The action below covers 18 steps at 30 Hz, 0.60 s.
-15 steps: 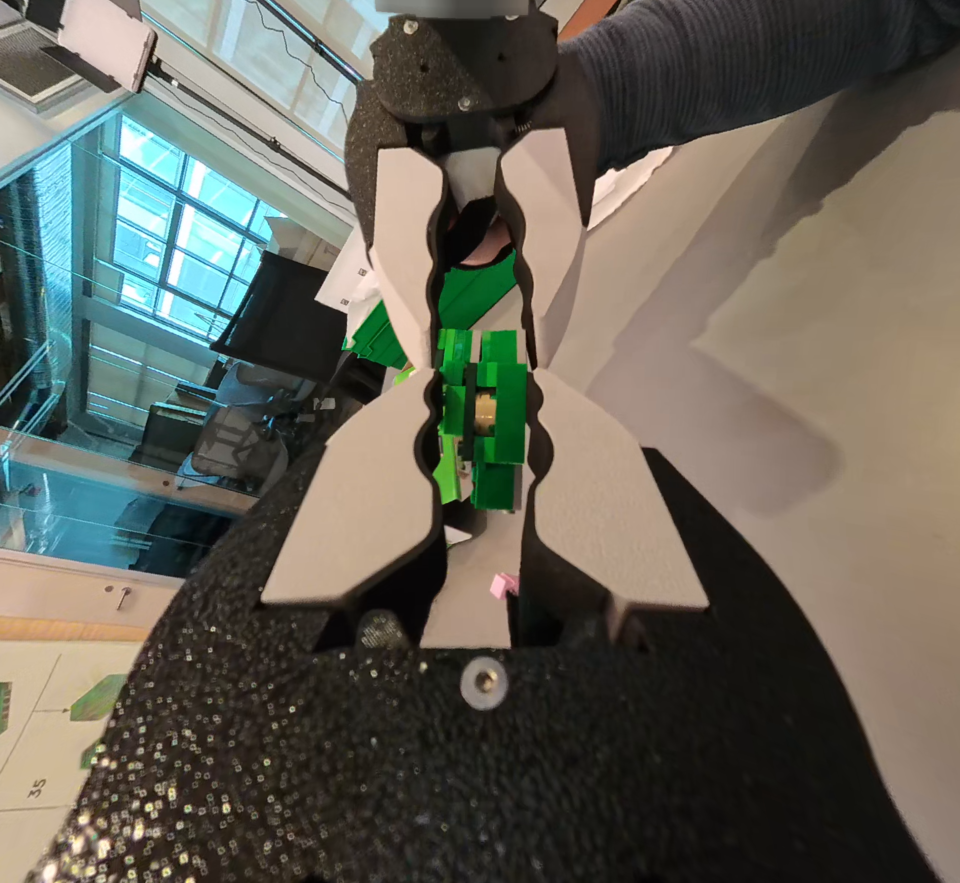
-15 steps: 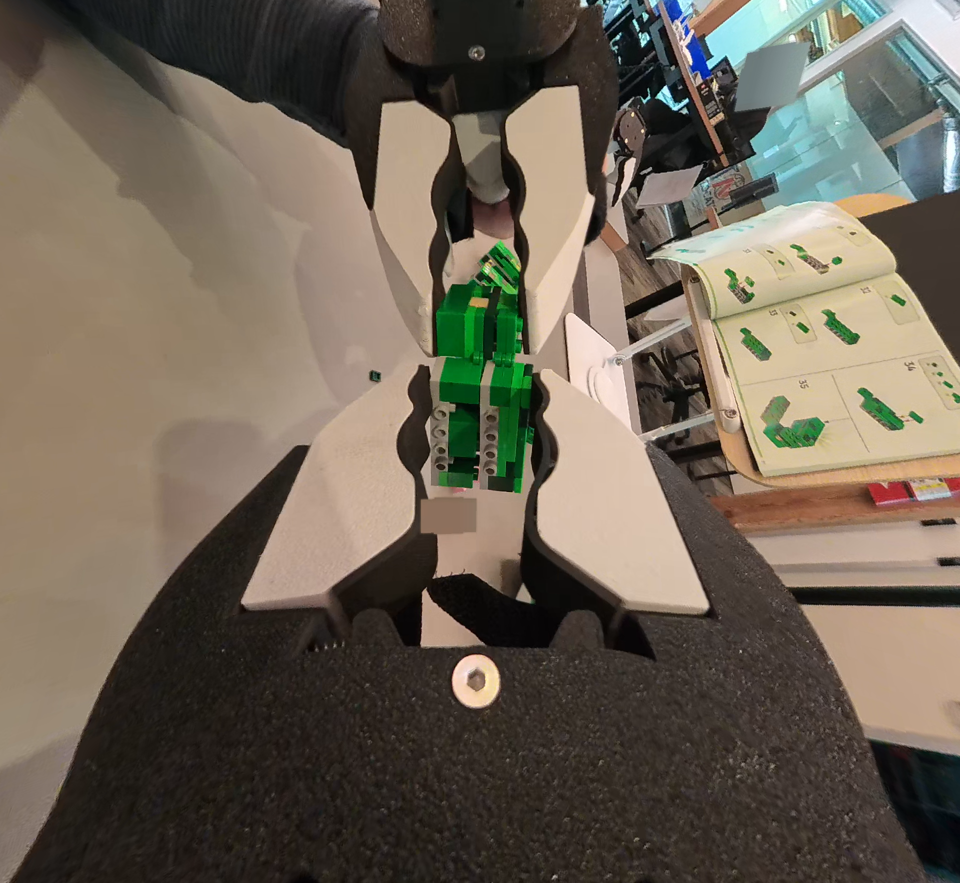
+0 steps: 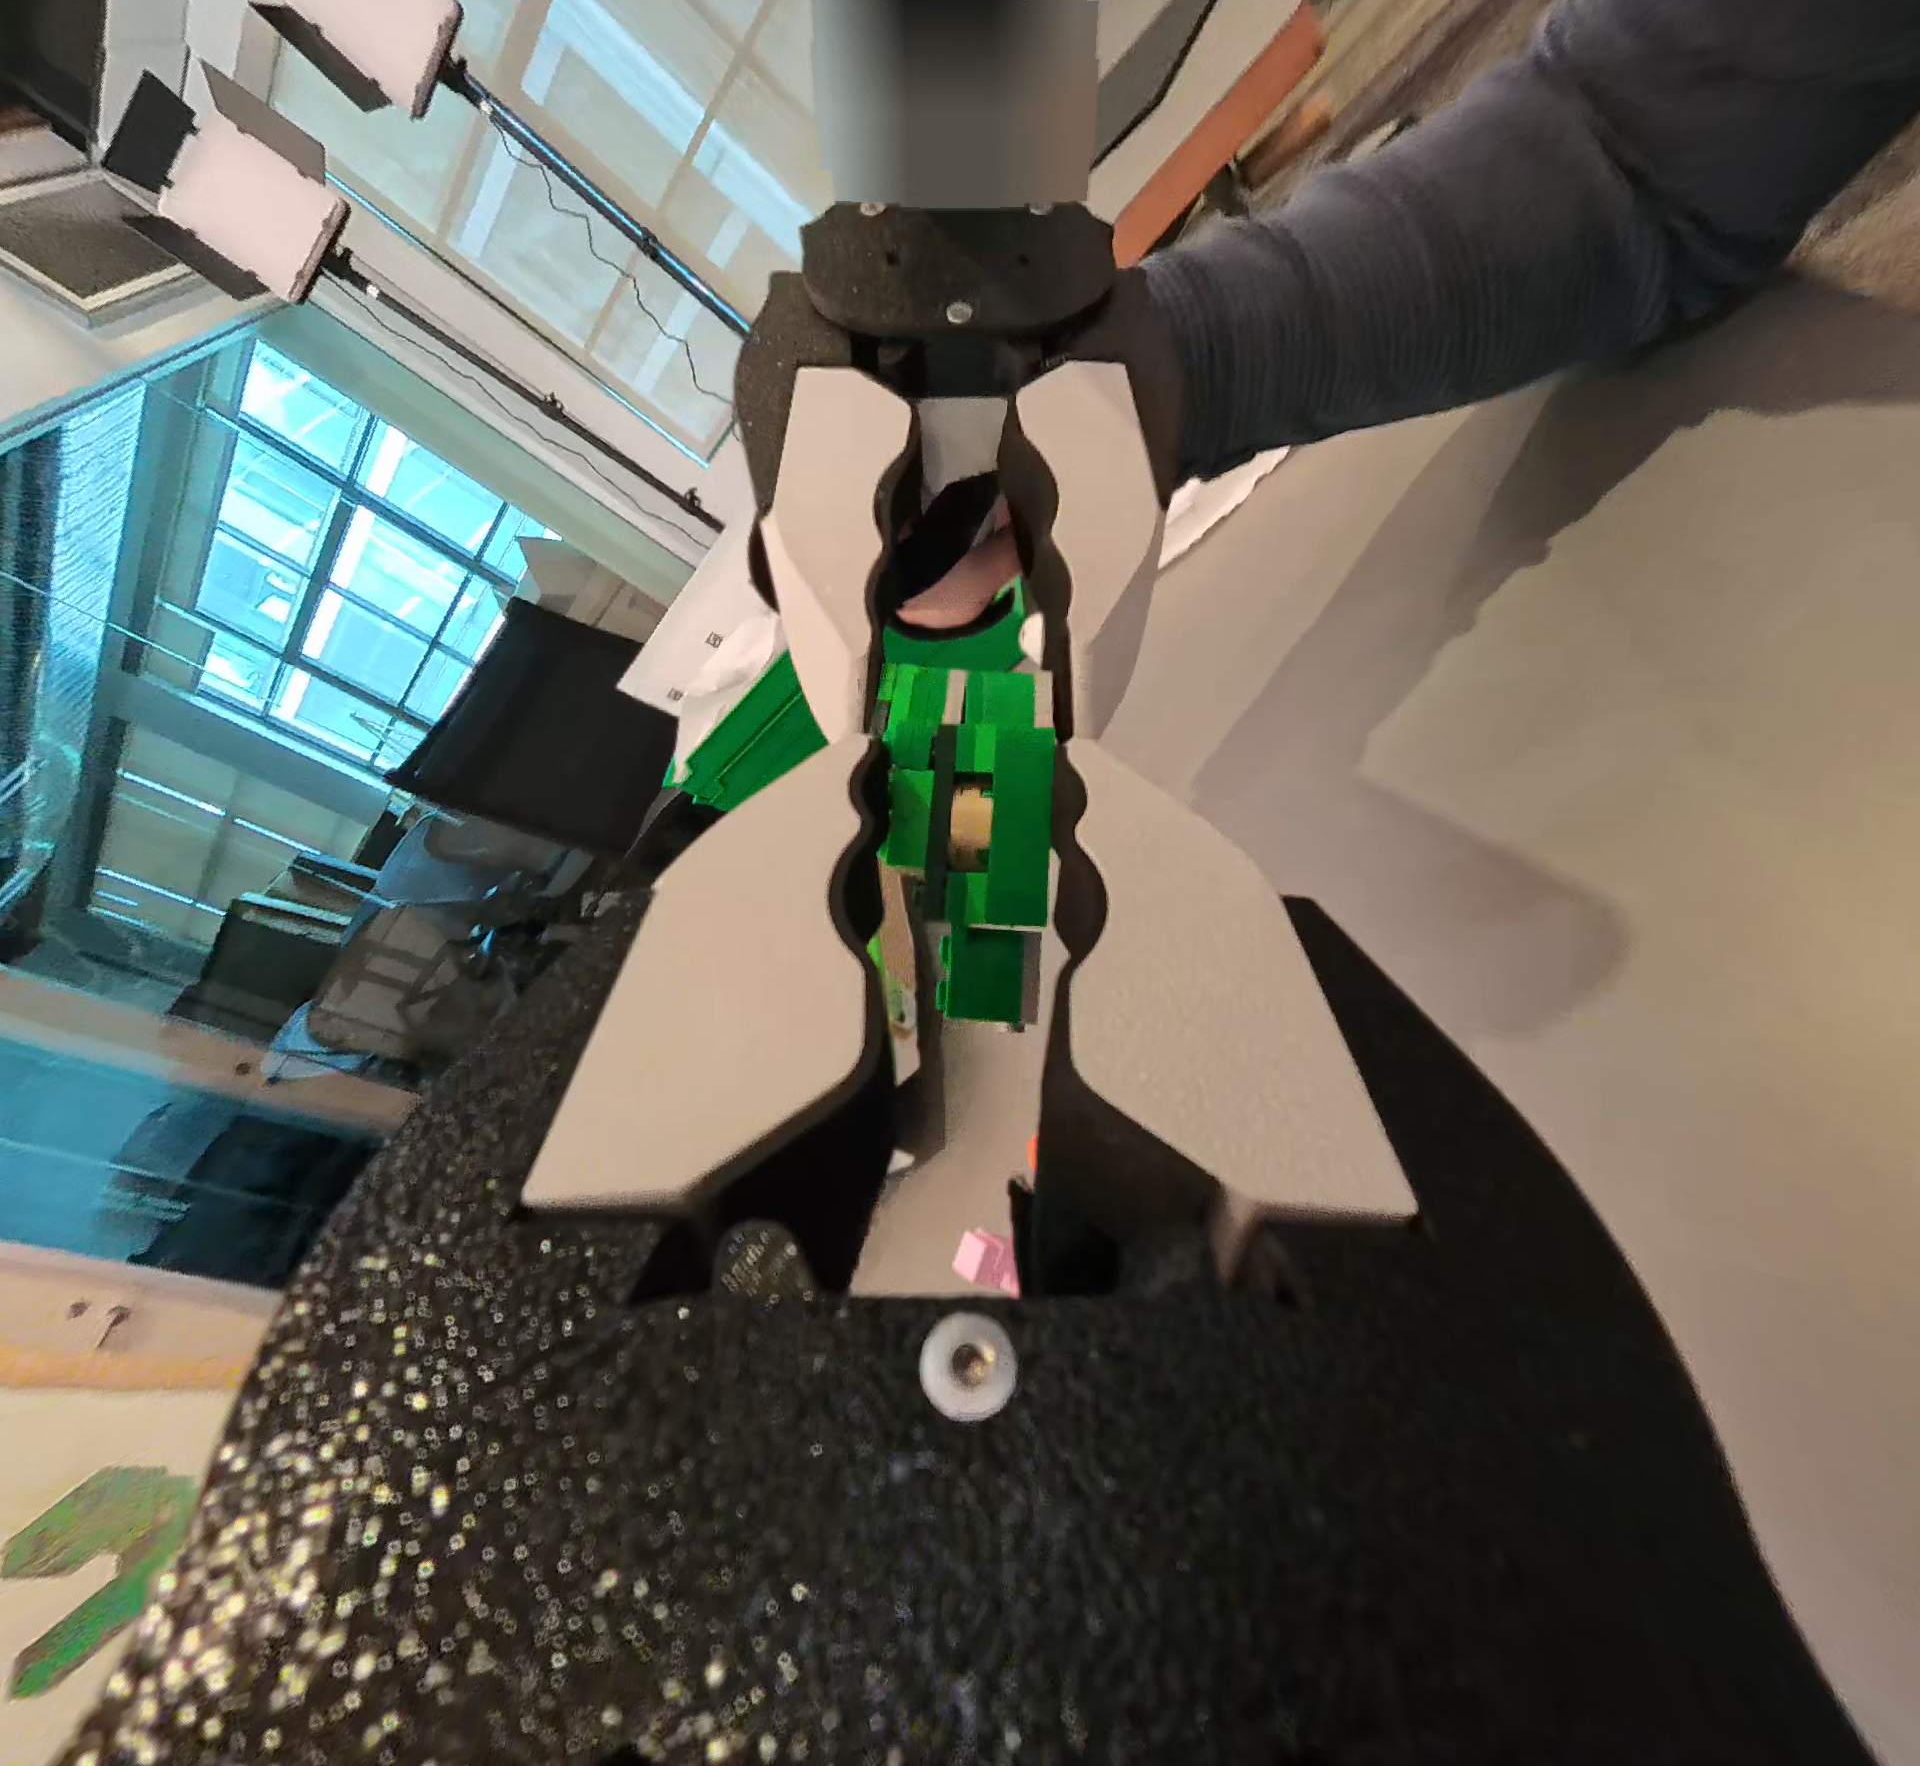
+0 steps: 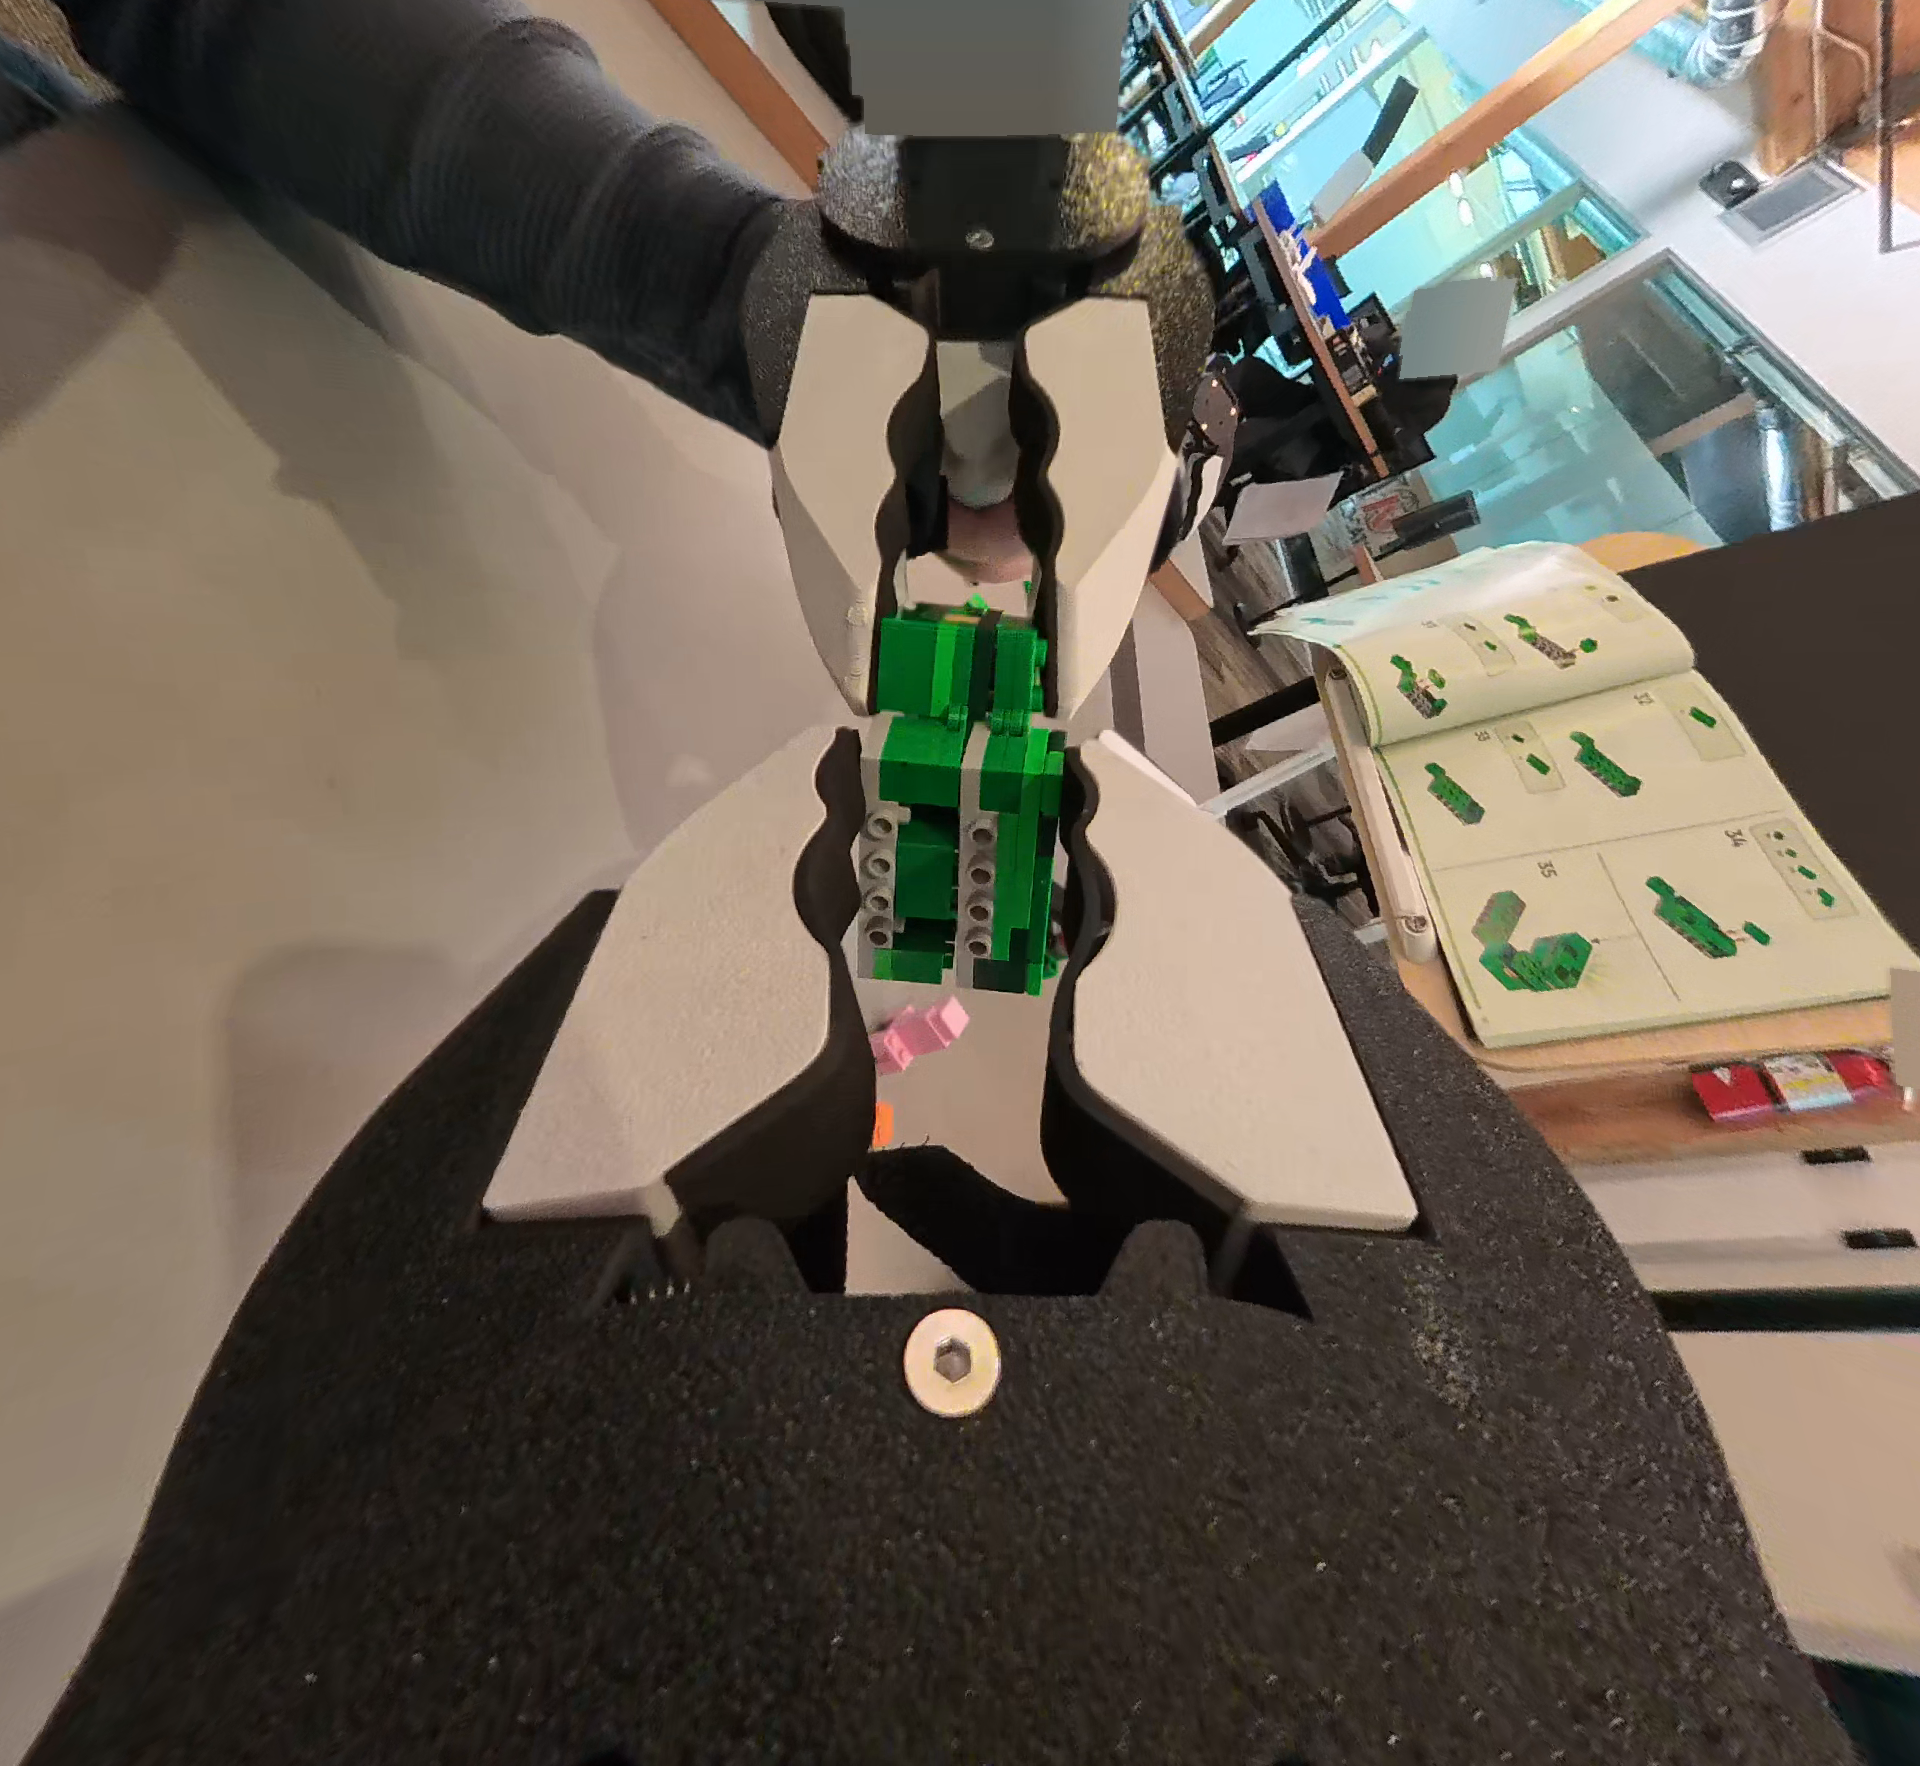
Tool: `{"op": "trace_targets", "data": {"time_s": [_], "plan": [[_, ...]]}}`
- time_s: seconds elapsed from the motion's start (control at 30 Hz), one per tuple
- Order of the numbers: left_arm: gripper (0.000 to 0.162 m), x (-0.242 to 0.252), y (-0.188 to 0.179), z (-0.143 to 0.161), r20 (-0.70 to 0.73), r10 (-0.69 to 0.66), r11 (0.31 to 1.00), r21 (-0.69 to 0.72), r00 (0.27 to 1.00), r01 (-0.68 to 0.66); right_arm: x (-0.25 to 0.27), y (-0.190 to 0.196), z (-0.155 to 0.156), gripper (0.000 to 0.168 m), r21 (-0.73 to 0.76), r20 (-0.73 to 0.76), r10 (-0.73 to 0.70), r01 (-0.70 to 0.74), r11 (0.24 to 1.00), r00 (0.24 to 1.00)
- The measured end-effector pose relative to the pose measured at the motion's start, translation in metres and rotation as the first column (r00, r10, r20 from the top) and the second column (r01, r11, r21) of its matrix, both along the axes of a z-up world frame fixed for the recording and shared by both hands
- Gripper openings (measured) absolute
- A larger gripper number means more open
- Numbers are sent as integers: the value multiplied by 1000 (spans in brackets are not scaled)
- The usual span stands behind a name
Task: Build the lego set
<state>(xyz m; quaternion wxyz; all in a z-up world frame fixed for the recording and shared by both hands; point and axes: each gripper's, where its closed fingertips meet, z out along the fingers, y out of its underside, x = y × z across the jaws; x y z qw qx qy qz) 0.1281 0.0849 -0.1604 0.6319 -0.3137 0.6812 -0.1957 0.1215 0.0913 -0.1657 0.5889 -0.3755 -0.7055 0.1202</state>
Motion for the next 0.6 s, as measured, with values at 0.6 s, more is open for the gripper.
{"op": "trace_targets", "data": {"time_s": [0.6], "plan": [[33,1,7,0,-53,114,988,107,992,-108,1,10,-1,36,119,177,-275,256,959,945]]}}
